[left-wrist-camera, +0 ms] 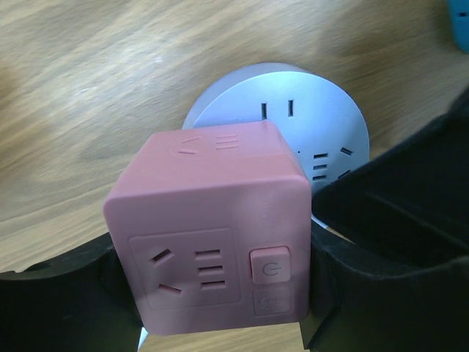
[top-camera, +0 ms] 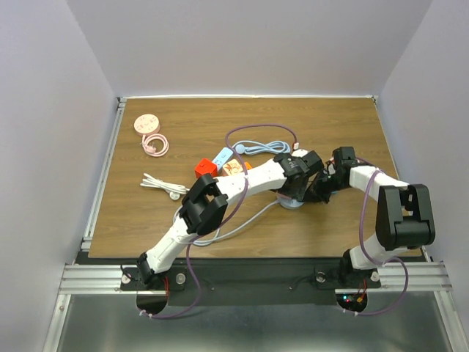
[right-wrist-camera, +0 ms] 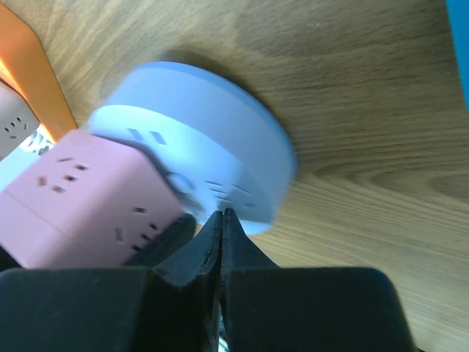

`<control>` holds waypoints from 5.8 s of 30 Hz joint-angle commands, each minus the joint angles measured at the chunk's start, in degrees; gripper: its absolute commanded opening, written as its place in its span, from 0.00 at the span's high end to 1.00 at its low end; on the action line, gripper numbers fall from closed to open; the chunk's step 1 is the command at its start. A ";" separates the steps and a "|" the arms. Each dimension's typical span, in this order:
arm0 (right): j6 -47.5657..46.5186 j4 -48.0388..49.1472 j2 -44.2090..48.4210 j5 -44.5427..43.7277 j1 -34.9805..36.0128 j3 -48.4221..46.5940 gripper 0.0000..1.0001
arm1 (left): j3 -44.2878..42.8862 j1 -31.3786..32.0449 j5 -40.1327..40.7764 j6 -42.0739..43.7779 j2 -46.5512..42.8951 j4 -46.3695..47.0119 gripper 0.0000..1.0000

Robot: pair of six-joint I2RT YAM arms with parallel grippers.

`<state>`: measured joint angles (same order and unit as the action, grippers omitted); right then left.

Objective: Pull the plug off the socket

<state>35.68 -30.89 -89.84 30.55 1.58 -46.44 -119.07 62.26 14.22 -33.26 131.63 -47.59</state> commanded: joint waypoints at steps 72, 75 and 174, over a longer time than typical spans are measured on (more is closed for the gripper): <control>-3.16 1.98 -10.00 -21.84 8.52 3.72 0.99 | -4.15 -0.39 -13.95 -5.06 -11.13 13.49 1.00; -2.99 2.33 -10.18 -22.46 8.61 4.07 0.99 | -3.98 -1.17 -17.47 -6.64 -12.45 14.02 1.00; -2.67 -12.96 14.32 -26.73 8.61 -16.58 1.00 | 14.30 -47.00 -13.95 13.12 -24.57 20.34 1.00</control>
<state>28.38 -44.56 -81.10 12.45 9.85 -62.15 -104.60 4.38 7.16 -23.40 117.82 -34.02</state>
